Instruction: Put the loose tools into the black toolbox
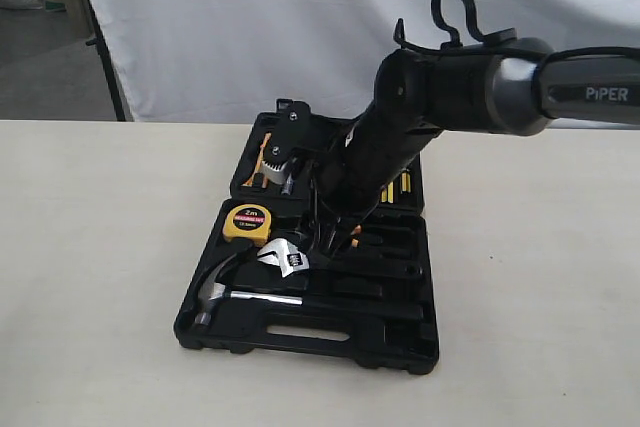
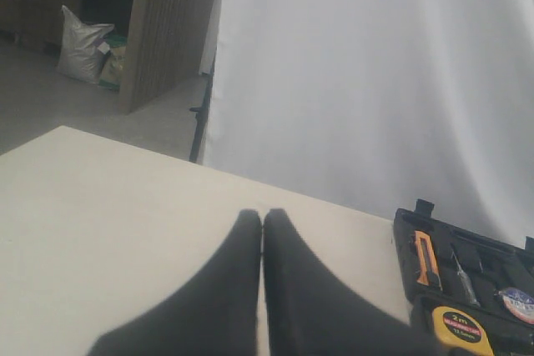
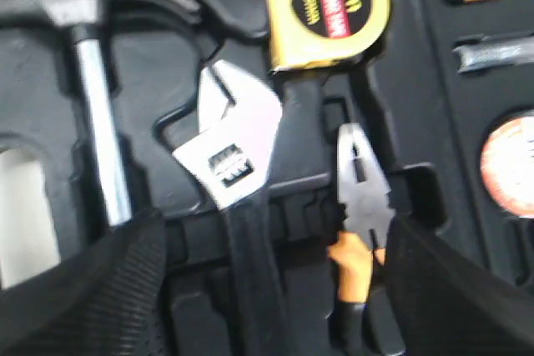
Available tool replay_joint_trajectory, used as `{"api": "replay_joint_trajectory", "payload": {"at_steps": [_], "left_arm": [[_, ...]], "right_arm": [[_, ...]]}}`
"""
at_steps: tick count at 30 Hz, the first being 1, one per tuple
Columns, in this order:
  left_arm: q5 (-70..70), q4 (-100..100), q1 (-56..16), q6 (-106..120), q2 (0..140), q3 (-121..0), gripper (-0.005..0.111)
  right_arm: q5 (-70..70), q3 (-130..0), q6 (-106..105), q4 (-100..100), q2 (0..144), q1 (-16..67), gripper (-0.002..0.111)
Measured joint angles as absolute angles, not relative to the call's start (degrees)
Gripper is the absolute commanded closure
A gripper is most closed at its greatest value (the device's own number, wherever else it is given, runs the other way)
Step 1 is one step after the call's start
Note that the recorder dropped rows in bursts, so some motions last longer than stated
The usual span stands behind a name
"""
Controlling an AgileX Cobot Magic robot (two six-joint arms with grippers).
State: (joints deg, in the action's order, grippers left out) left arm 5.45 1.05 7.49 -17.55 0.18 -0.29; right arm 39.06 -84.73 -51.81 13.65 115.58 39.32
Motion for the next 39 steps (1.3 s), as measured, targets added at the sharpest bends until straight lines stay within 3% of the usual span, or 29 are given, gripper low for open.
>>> {"api": "replay_joint_trajectory", "payload": {"at_steps": [10, 19, 33, 35, 39], "left_arm": [[5.45, 1.05, 7.49, -17.55, 0.18, -0.29, 0.106], [5.45, 1.05, 7.49, -17.55, 0.18, -0.29, 0.106], [5.45, 1.05, 7.49, -17.55, 0.18, -0.29, 0.106], [5.45, 1.05, 7.49, -17.55, 0.18, -0.29, 0.106], [5.45, 1.05, 7.49, -17.55, 0.18, -0.29, 0.106]], "right_arm": [[39.10, -84.73, -51.81, 12.60, 115.58, 39.32, 0.064], [36.77, -84.73, -51.81, 11.76, 118.19, 39.32, 0.037], [36.42, -84.73, -52.30, 11.16, 122.09, 39.32, 0.043], [36.43, -84.73, -53.01, 11.05, 123.08, 39.32, 0.048], [35.01, -84.73, -54.10, 10.76, 123.56, 39.32, 0.076]]}}
